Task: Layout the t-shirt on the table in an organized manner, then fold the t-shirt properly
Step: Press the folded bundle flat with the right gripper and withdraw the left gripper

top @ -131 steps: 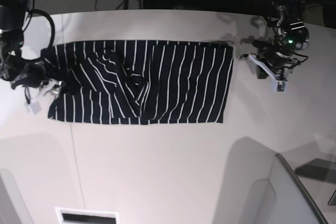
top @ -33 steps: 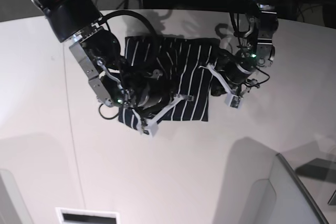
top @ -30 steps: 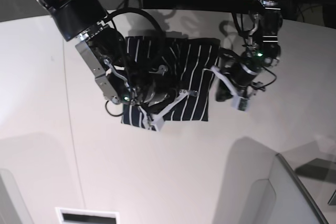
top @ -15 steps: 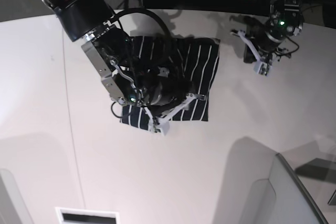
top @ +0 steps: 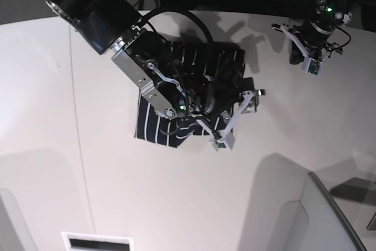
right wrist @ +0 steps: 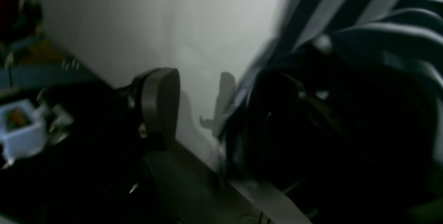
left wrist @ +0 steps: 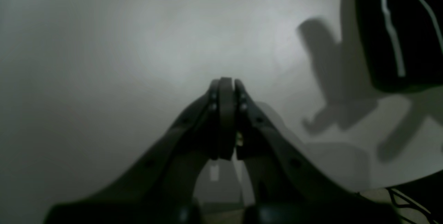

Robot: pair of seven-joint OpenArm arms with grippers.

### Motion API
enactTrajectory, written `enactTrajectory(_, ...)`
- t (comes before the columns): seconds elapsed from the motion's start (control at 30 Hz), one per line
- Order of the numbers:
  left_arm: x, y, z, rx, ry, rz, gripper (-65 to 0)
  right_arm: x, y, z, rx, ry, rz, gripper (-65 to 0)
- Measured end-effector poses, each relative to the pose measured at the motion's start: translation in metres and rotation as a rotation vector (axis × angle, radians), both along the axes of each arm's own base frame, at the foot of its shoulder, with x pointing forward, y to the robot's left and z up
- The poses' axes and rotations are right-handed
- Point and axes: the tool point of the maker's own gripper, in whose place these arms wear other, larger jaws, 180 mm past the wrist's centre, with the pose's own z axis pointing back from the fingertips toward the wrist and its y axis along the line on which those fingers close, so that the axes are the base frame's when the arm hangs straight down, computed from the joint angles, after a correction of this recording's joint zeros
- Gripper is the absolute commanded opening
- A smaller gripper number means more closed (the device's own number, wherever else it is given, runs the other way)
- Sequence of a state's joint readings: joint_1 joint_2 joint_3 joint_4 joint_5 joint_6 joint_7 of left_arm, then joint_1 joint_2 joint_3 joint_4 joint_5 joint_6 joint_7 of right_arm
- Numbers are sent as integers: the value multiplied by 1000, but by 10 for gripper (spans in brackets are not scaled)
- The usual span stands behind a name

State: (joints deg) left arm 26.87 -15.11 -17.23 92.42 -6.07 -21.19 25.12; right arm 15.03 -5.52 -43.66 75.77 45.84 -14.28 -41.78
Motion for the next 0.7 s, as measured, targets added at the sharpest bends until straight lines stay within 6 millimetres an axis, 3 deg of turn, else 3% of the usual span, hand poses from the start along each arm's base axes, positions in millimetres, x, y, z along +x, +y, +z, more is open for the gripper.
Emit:
enactTrajectory(0.23,0,4,1,2,-2,8,-650,-8,-1,8,-1,-21,85,-267)
enactTrajectory(0.37,-5,26,1,23,0,67,-650,-13,-13,51,63,-118,111,-273)
enactTrajectory(0.43,-12,38,-4,28,17,106,-650,-13,-36,55,74,-106,21,-329)
enactTrajectory(0.57,-24,64,-7,46,34,181,-650,-13,-82,36,28,-48,-107,-614)
enactTrajectory(0.6,-25,70,-5,54,31,195,-650,-9,-88,35,32,-41,-136,-650)
enactTrajectory(0.7,-27,85,1,74,18,234,-650,9,-113,8,-15,10,-228,-624)
